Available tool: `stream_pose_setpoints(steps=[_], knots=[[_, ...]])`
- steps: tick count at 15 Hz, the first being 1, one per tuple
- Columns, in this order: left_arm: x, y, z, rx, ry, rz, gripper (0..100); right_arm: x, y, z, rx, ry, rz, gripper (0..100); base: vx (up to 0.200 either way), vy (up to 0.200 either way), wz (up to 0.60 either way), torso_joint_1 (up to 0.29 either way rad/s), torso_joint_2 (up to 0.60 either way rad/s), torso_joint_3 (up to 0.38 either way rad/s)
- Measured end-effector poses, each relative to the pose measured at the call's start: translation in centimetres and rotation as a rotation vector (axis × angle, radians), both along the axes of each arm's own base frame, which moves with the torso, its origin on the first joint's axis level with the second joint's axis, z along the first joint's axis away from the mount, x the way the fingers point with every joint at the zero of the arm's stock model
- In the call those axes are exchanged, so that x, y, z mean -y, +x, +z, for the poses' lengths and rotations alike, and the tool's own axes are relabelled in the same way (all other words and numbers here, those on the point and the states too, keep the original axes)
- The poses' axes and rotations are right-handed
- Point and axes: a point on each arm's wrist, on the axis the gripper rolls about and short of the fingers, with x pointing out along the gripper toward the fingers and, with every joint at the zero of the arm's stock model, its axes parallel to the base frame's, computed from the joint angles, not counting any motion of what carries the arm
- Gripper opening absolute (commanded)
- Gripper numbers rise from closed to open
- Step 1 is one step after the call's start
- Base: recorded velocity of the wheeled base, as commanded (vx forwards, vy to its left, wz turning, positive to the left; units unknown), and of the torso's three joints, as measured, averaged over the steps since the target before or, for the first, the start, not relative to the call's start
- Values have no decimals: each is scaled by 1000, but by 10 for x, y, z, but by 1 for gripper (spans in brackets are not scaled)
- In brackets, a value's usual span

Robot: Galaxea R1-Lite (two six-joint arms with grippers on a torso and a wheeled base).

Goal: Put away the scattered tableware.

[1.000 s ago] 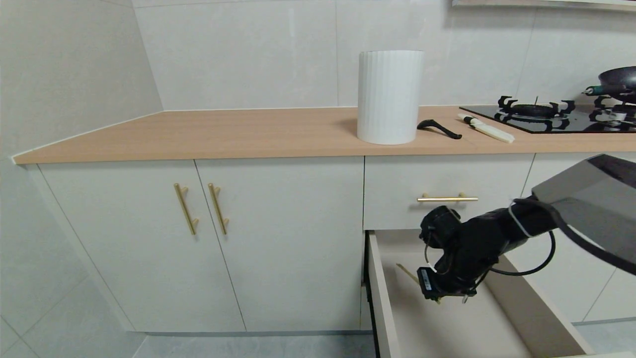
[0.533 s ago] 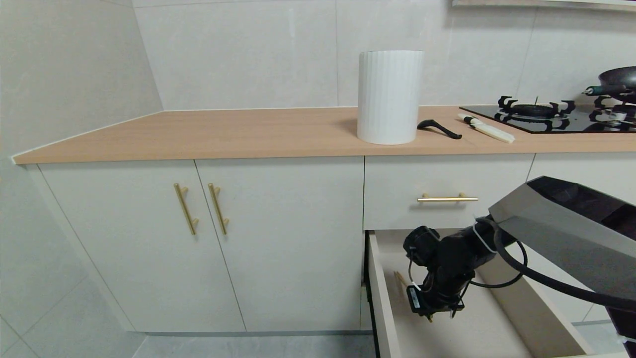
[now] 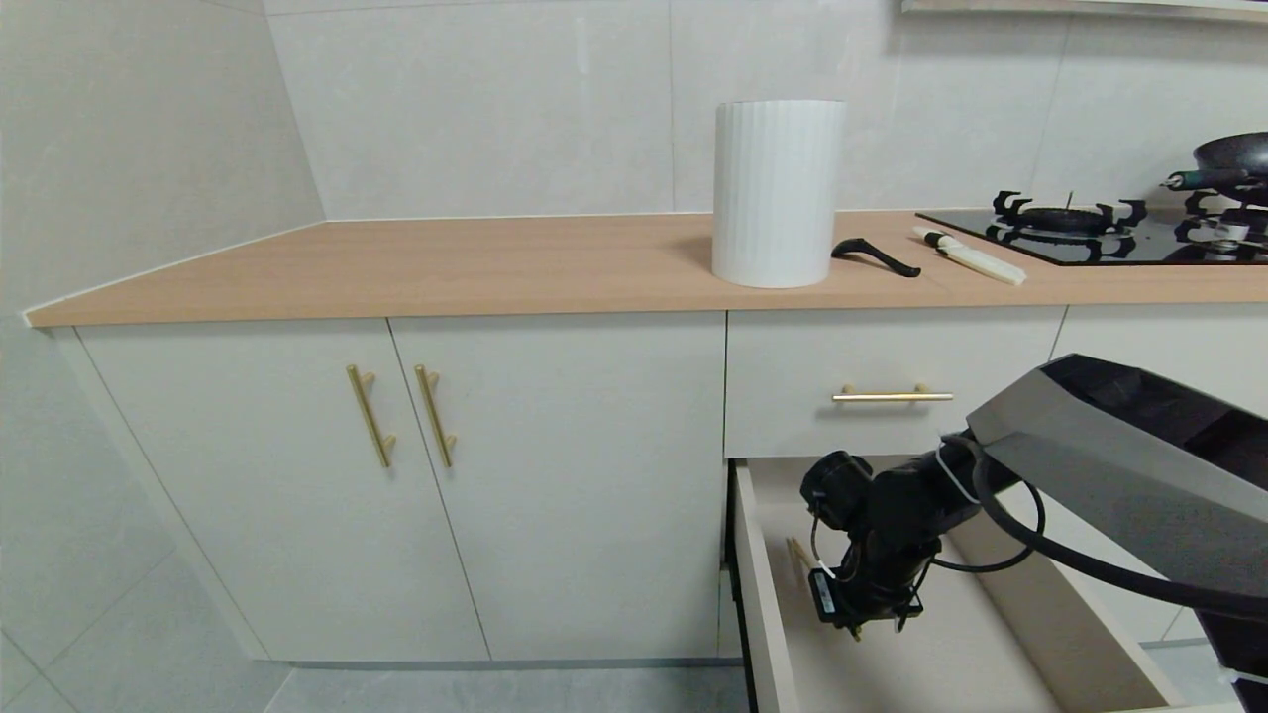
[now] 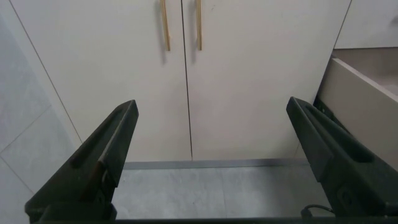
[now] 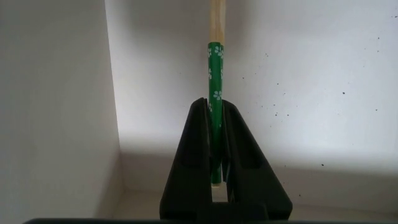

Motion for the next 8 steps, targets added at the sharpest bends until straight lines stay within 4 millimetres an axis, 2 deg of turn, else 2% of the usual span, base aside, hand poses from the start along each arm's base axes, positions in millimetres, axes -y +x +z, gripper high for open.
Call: stream_pose_setpoints(steps=[8], knots=[[0, 0, 0, 0, 0, -1, 100, 0, -1, -1, -5, -3, 0, 100, 0, 0, 0, 0, 0, 0]])
